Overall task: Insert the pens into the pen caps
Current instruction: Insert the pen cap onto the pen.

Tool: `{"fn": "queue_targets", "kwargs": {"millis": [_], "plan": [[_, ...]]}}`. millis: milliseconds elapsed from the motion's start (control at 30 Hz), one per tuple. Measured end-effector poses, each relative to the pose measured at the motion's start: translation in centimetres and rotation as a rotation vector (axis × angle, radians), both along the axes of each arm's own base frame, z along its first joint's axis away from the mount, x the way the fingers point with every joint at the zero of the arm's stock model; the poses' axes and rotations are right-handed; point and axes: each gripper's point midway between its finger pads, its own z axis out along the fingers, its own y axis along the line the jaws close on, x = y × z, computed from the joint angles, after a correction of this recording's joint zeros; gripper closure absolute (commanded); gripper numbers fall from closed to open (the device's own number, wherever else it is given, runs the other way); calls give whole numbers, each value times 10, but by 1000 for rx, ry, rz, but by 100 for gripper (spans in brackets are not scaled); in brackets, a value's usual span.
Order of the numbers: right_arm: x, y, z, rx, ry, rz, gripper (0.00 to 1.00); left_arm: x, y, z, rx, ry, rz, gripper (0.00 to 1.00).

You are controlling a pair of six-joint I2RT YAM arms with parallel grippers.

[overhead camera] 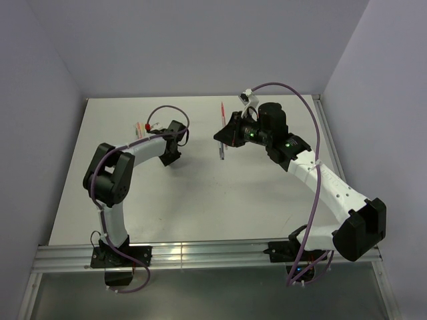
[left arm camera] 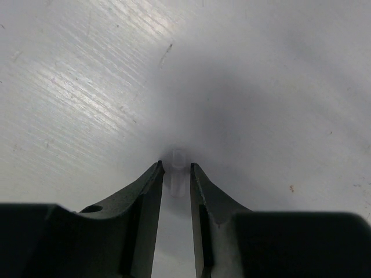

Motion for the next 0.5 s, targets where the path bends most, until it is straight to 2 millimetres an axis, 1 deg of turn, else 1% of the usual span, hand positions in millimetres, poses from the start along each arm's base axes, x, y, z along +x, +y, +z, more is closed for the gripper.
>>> {"fn": "queue_targets", "kwargs": {"millis": [200,500], "plan": [[0,0,0,-1,-1,2,100,2,9,0,-9,6,21,69],[0,0,-1,-3,1,1,100,1,9,0,-11,9,20,69]]}}
